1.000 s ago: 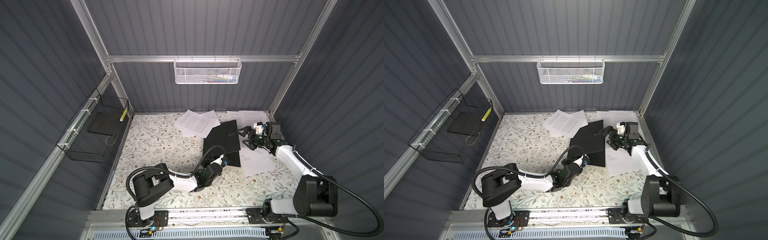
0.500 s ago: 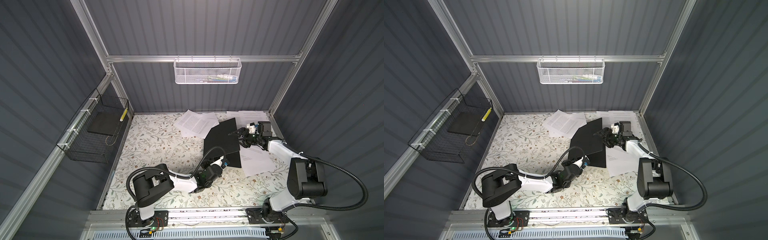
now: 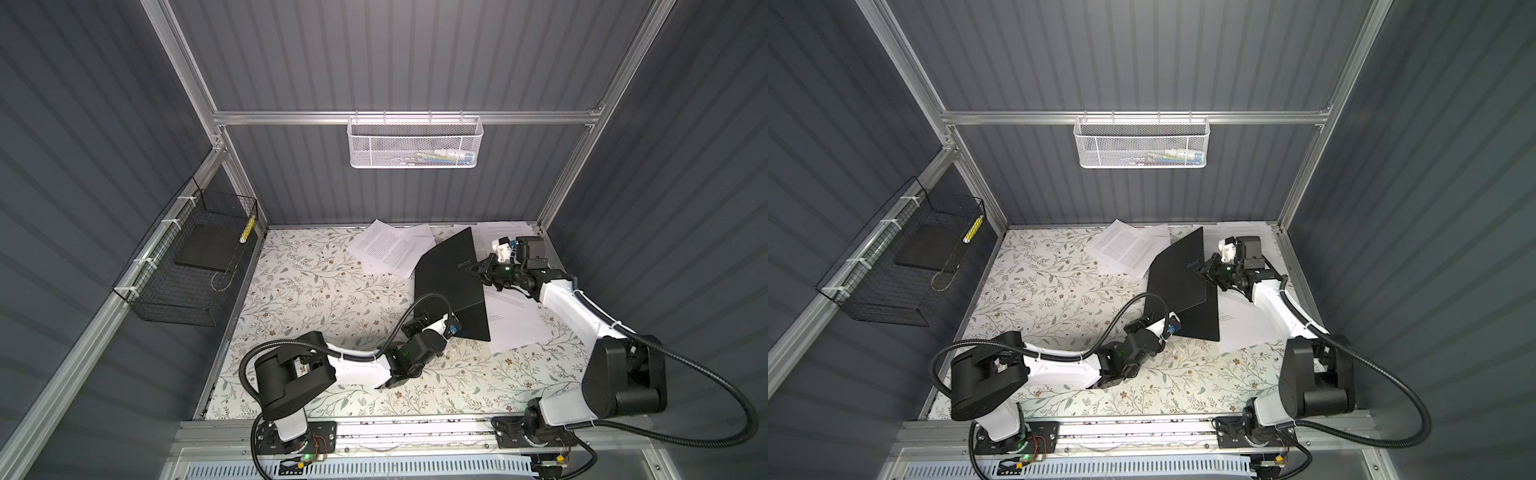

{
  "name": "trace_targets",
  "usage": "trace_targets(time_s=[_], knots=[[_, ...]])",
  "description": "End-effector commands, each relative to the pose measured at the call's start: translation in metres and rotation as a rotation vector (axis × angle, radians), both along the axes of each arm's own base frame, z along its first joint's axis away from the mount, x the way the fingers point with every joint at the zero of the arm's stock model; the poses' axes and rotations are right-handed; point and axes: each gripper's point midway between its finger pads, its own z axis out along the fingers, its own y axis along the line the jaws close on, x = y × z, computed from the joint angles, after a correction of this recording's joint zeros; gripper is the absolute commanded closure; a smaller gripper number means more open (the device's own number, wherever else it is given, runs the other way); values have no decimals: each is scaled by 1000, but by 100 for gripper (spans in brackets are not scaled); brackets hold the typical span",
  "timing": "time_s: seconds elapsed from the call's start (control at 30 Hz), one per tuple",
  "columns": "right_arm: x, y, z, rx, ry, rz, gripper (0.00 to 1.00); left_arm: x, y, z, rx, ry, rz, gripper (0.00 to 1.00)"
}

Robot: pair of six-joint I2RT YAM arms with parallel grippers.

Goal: Put the files into the folder
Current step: 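Raise the left gripper off the folder while the right gripper holds the cover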

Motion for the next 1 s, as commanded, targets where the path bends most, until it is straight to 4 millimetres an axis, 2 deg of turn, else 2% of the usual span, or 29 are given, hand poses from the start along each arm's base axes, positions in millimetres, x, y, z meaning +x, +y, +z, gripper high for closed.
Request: trace_targets(time_s=[0.0,0.1,0.23,0.4,0.53,0.6,0.73,0.8,0.97], knots=[[-19,-5,47,-45,-104,17,100,-7,-4,50,-164,11,-24,1],[-38,-8,62,-61,-122,15,100,-20,0,72,-216,68,-73,0],[-52,-5,81,-44,-154,34,100,-35,15,98,-264,148,-106,0],[-53,1,90,-81,-165,54,100,-53,46,125,-314,199,-123,0],[-52,25,96,-98,-172,109,100,-42,86,142,-387,211,25,0],[-51,41,96,-100,-175,131,100,-28,106,143,-417,261,127,0],[-48,66,84,-164,-163,135,100,2,151,137,-520,458,329,0],[-50,80,75,-194,-151,152,100,12,164,134,-573,567,382,0],[-48,94,56,-374,-139,129,100,23,183,127,-728,909,450,0]])
